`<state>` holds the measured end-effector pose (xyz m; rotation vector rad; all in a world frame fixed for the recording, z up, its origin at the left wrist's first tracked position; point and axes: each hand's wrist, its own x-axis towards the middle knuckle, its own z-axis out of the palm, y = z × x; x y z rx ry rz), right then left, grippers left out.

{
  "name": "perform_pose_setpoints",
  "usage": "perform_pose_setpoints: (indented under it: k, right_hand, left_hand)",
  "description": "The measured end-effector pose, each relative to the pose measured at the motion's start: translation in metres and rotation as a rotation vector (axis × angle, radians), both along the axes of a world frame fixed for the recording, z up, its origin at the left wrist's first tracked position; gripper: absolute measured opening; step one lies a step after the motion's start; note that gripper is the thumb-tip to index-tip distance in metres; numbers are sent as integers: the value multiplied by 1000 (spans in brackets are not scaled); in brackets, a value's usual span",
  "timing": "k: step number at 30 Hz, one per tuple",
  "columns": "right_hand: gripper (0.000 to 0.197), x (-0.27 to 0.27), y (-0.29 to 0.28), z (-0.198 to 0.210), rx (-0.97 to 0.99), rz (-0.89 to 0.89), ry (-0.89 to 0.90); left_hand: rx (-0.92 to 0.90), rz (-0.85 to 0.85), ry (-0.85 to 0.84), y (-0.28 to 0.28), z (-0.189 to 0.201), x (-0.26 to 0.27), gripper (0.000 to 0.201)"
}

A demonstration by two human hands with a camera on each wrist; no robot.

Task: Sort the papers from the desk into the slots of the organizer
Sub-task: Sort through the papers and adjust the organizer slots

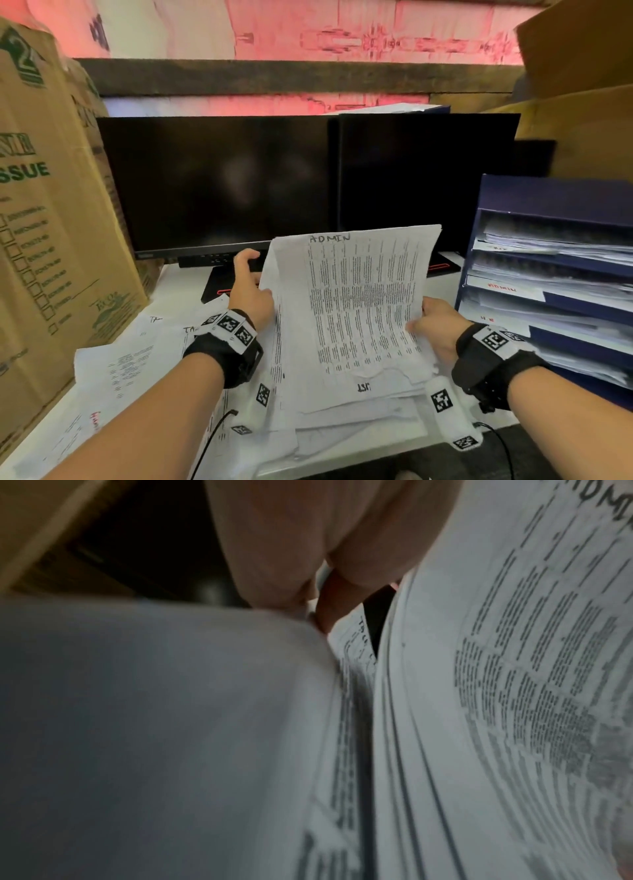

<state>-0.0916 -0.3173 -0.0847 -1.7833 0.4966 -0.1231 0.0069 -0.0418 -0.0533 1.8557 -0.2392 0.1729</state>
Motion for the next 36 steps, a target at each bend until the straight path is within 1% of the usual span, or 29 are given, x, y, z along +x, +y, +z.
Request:
perform_pose_setpoints:
  k: [2,4,6,8,10,12,15,19,21,25,29,32,36]
  right_hand:
    - [45,-3,-1,1,-4,3,9]
    - [45,-7,-2,2,1,8,28]
    - [46,-11,-2,2,-3,18,52]
    - [47,-15,-2,1,-2,27,68]
    - [46,-19,-1,2,2,29,75]
    - [45,-23,1,3,18,44,75]
    - [42,-25,3,5,58,43,58]
    - [24,-24,5,15,150,9,-15]
    - [24,-23,7,20,170,11,-56]
    - [24,-21,9,22,71,-3,-128]
    - [26,-25,8,25,6,-45,-182]
    - [29,-29,0,24,-25,-132,-170]
    - [29,-37,-14,20,-62,-213,-117]
  left_hand:
    - [58,-38,-62,-5,6,-3,50]
    - [89,-57,-63,-11,9,-7,41]
    - [27,-94,-3,-16,10,-10,31]
    - [-70,-123,108,-21,12,-11,22]
    - [-149,-124,169,-25,15,-13,15]
    - [-191,-110,175,-27,15,-13,21]
    - [-138,-50,107,-26,14,-14,29]
    - [-148,-13,88,-25,13,-16,22]
    - [-166,-20,94,-26,14,-18,18]
    - [-210,-40,96,-28,15,-20,16]
    - [-284,13,79,-28,12,-22,7]
    - [-274,61,44,-23,11,-22,17]
    - [-294,40,42,-22,10,-24,23]
